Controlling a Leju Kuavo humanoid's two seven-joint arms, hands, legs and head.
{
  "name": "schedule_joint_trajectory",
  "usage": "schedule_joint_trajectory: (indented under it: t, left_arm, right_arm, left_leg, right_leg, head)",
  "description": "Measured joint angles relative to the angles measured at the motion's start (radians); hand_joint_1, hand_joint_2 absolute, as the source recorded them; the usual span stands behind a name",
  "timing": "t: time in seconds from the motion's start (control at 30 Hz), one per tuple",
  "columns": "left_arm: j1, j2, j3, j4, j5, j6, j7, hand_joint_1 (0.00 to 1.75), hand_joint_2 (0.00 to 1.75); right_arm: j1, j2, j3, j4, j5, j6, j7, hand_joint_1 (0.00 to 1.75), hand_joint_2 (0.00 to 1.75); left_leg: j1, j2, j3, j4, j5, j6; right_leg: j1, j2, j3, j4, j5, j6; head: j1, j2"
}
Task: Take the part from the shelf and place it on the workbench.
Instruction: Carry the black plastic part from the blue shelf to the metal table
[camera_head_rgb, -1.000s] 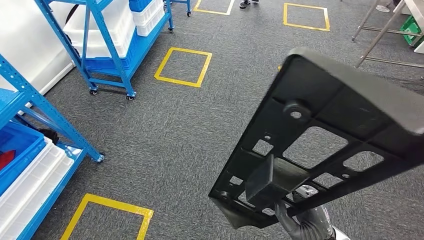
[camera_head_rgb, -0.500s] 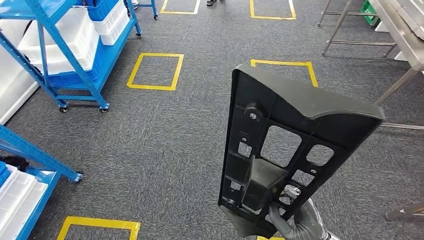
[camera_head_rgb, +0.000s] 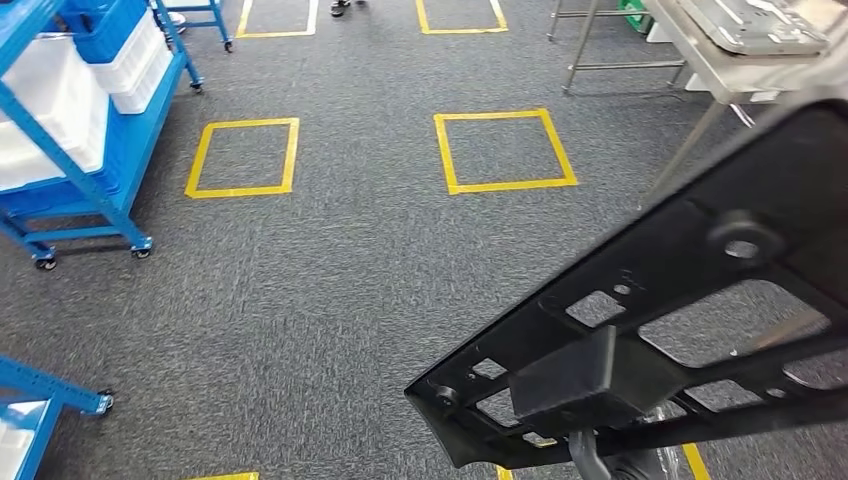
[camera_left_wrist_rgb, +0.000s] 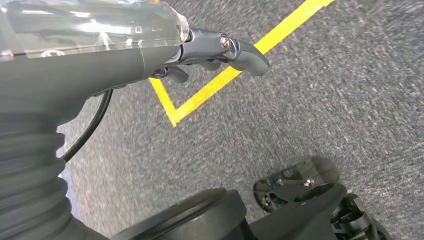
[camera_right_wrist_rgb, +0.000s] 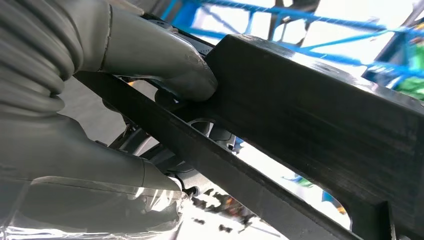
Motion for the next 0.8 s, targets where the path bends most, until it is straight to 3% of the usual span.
schedule_joint_trajectory:
  t: [0.07, 0.13, 0.2, 0.27, 0.33, 0.4, 0.43, 0.47, 0.5, 0.57, 0.6, 0.63, 0.7, 0.73, 0.8]
  left_arm:
    - [0.001, 0.003, -0.004, 0.0, -0.006, 0.003, -0.005, 0.0, 1.75]
    - [0.001, 0.006, -0.011, 0.0, -0.016, 0.007, -0.01, 0.0, 1.75]
    - [-0.001, 0.008, -0.018, 0.0, -0.027, 0.011, -0.012, 0.0, 1.75]
    - [-0.004, 0.012, -0.024, 0.0, -0.033, 0.013, -0.013, 0.0, 1.75]
    - [-0.006, 0.014, -0.027, 0.0, -0.035, 0.012, -0.013, 0.0, 1.75]
    - [-0.013, 0.014, -0.028, 0.0, -0.035, 0.008, -0.012, 0.0, 1.75]
    - [-0.016, 0.014, -0.029, 0.0, -0.036, 0.005, -0.01, 0.0, 1.75]
    - [-0.018, 0.014, -0.031, 0.0, -0.037, 0.003, -0.007, 0.0, 1.75]
    - [-0.018, 0.014, -0.033, 0.0, -0.039, 0.003, -0.003, 0.0, 1.75]
    - [-0.015, 0.015, -0.036, 0.0, -0.042, 0.003, 0.002, 0.0, 1.75]
    - [-0.013, 0.015, -0.037, 0.0, -0.044, 0.003, 0.002, 0.0, 1.75]
    - [-0.013, 0.015, -0.038, 0.0, -0.045, 0.003, 0.001, 0.0, 1.75]
    - [-0.015, 0.015, -0.041, 0.0, -0.048, 0.003, 0.0, 0.0, 1.75]
    - [-0.015, 0.015, -0.042, 0.0, -0.048, 0.003, 0.0, 0.0, 1.75]
    - [-0.014, 0.014, -0.044, 0.0, -0.047, 0.004, 0.001, 0.0, 1.75]
  right_arm:
    - [-0.006, 0.006, -0.002, 0.005, 0.031, 0.006, 0.04, 1.75, 1.75]
    - [-0.014, 0.01, -0.003, 0.017, 0.07, 0.01, 0.087, 1.75, 1.75]
    - [-0.017, 0.012, -0.003, 0.03, 0.111, 0.008, 0.13, 1.75, 1.75]
    - [-0.02, 0.014, -0.002, 0.041, 0.143, 0.003, 0.163, 1.75, 1.75]
    - [-0.028, 0.017, 0.0, 0.05, 0.164, -0.003, 0.183, 1.75, 1.75]
    - [-0.033, 0.02, 0.001, 0.059, 0.175, -0.008, 0.195, 1.75, 1.75]
    - [-0.035, 0.021, 0.001, 0.063, 0.176, -0.009, 0.197, 1.75, 1.75]
    - [-0.036, 0.023, 0.001, 0.065, 0.175, -0.009, 0.195, 1.75, 1.75]
    - [-0.037, 0.024, 0.001, 0.066, 0.17, -0.009, 0.189, 1.75, 1.75]
    - [-0.037, 0.026, 0.001, 0.063, 0.147, -0.01, 0.16, 1.75, 1.75]
    - [-0.037, 0.027, 0.001, 0.059, 0.131, -0.01, 0.14, 1.75, 1.75]
    - [-0.037, 0.028, 0.001, 0.053, 0.114, -0.01, 0.119, 1.75, 1.75]
    - [-0.034, 0.032, -0.001, 0.038, 0.077, -0.011, 0.079, 1.75, 1.75]
    - [-0.031, 0.034, -0.002, 0.031, 0.058, -0.01, 0.06, 1.75, 1.75]
    - [-0.03, 0.038, -0.007, 0.018, 0.023, -0.009, 0.027, 1.75, 1.75]
  left_leg:
    - [-0.003, 0.018, 0.006, 0.004, -0.008, -0.01]
    - [-0.007, 0.032, 0.01, 0.006, -0.016, -0.02]
    - [-0.006, 0.044, 0.014, 0.007, -0.021, -0.031]
    - [-0.001, 0.019, 0.008, 0.033, -0.044, -0.042]
    - [0.002, -0.027, -0.039, 0.14, -0.104, -0.049]
    - [0.002, -0.042, -0.099, 0.274, -0.158, -0.05]
    - [0.002, -0.043, -0.112, 0.304, -0.159, -0.048]
    - [0.002, -0.045, -0.107, 0.294, -0.139, -0.045]
    - [0.002, -0.05, -0.086, 0.247, -0.102, -0.041]
    - [0.002, -0.084, -0.031, 0.11, -0.032, -0.031]
    - [0.001, -0.1, -0.012, 0.058, -0.016, -0.028]
    - [0.0, -0.111, -0.003, 0.031, -0.014, -0.026]
    - [-0.001, -0.102, 0.002, 0.014, -0.017, -0.019]
    - [0.0, -0.092, 0.004, 0.009, -0.012, -0.013]
    - [0.004, -0.072, 0.009, -0.005, -0.002, 0.0]
  right_leg:
    - [0.001, -0.041, 0.077, -0.14, 0.047, -0.004]
    - [0.008, -0.06, 0.108, -0.198, 0.054, -0.017]
    - [0.012, -0.04, 0.106, -0.199, 0.055, -0.03]
    - [0.01, -0.023, 0.105, -0.204, 0.059, -0.043]
    - [0.009, -0.007, 0.105, -0.206, 0.061, -0.053]
    - [0.013, 0.012, 0.105, -0.206, 0.061, -0.058]
    - [0.015, 0.024, 0.106, -0.205, 0.061, -0.058]
    - [0.016, 0.036, 0.108, -0.204, 0.06, -0.059]
    - [0.017, 0.05, 0.111, -0.204, 0.06, -0.058]
    - [0.017, 0.074, 0.112, -0.201, 0.061, -0.055]
    - [0.017, 0.084, 0.108, -0.199, 0.062, -0.051]
    - [0.016, 0.093, 0.103, -0.199, 0.065, -0.046]
    - [0.014, 0.11, 0.096, -0.202, 0.073, -0.031]
    - [0.014, 0.105, 0.093, -0.201, 0.072, -0.025]
    - [0.018, 0.067, 0.072, -0.158, 0.042, -0.017]
  head:
    - [0.0, 0.0]
    - [0.0, 0.0]
    - [0.0, 0.0]
    - [0.0, 0.0]
    - [0.0, 0.0]
    - [0.0, 0.0]
    - [0.0, 0.0]
    - [0.0, 0.0]
    - [0.0, 0.0]
    - [0.0, 0.0]
    - [0.0, 0.0]
    - [0.0, 0.0]
    - [0.0, 0.0]
    - [0.0, 0.0]
    - [0.0, 0.0]
